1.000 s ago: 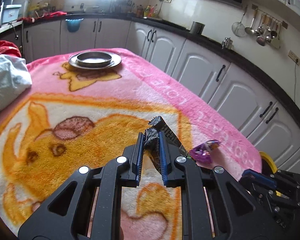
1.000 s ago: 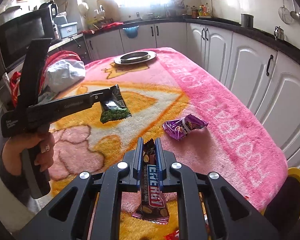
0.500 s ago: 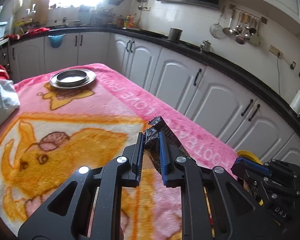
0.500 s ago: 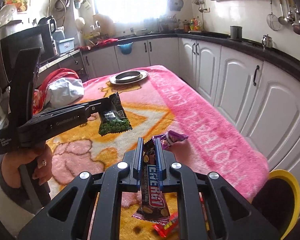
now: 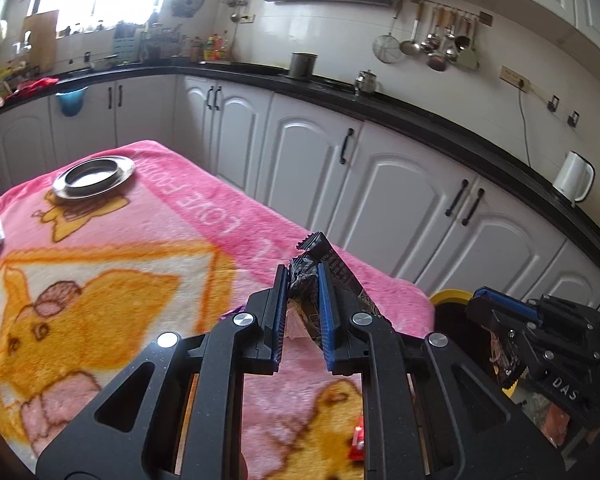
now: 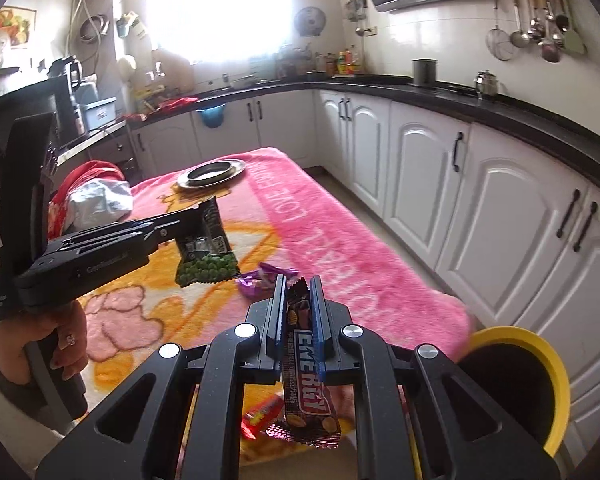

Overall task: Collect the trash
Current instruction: 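Carry the snack bag and candy bar wrapper over the yellow bin with both tools, then open both tools to drop the snack bag and candy bar into the bin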

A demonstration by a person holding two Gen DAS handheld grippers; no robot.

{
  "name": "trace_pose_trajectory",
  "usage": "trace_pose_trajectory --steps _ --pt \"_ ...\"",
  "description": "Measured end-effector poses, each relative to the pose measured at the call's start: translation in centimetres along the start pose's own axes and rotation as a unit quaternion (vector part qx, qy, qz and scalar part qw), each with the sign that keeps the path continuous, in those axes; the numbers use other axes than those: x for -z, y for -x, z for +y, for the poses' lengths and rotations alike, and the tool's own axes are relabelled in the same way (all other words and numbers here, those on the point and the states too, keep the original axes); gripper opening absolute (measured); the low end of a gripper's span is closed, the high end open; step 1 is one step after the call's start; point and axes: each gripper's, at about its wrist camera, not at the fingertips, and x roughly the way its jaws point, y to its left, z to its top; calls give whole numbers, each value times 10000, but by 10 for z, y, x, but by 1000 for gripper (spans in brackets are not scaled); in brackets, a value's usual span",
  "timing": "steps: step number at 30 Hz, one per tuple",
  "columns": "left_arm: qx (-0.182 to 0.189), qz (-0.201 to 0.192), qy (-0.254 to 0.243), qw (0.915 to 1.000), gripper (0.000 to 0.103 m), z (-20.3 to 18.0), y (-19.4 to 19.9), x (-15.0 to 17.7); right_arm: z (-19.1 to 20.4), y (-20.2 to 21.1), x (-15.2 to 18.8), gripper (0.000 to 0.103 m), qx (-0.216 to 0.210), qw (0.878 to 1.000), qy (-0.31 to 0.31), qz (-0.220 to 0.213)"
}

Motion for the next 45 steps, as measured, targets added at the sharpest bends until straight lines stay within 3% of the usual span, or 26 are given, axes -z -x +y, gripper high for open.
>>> trace_pose_trajectory --steps 12,24,37,45 --pt "427 191 -457 9979 9 -64 -26 4 -61 27 19 11 562 9974 -448 -20" --pt "708 545 -879 9921 9 -128 -62 24 -133 47 53 11 1040 9867 -1249 -5" --pt "910 1327 -1413 9768 10 -191 -118 77 -207 47 94 11 1280 9663 -2228 155" --pt "994 1754 -1498 9679 13 -209 -149 98 -236 39 117 12 1314 9541 -2673 320"
